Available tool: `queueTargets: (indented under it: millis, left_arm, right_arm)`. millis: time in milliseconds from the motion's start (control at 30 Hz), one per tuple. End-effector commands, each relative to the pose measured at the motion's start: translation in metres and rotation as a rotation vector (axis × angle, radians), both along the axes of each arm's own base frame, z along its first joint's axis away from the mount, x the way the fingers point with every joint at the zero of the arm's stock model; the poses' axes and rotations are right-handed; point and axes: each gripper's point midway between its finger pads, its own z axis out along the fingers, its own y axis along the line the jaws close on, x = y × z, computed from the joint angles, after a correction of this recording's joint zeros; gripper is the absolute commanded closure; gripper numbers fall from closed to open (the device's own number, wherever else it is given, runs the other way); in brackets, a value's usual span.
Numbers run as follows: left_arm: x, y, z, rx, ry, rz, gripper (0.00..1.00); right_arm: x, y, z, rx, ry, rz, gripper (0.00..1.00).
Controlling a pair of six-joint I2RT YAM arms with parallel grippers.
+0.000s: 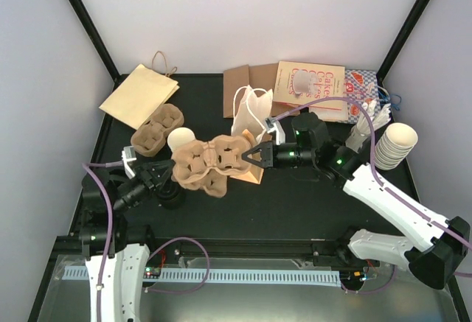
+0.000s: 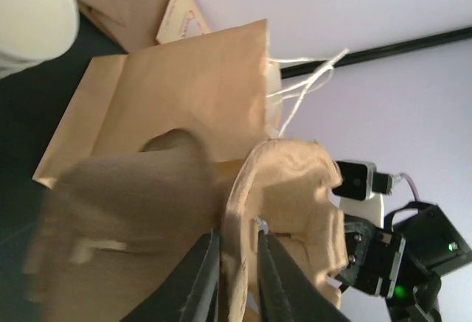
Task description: Pack the takeout coffee
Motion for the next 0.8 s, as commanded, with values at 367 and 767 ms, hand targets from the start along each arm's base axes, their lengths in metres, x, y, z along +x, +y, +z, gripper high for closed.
queueTargets:
  millis: [367,767]
  left_arm:
    - [-0.001,0.022,-0.052,0.220,0.186,0.089,0.30]
    - [0.010,0.043,-0.075,0.451,0.245,0.119,0.31]
  right_arm:
    - [-0.022,-0.056,0.009,-0.176,-0.122,-0.072,0.93]
    - [-0.051,-0.135,-0.105,-0.510,0.042,-0.234,0.90]
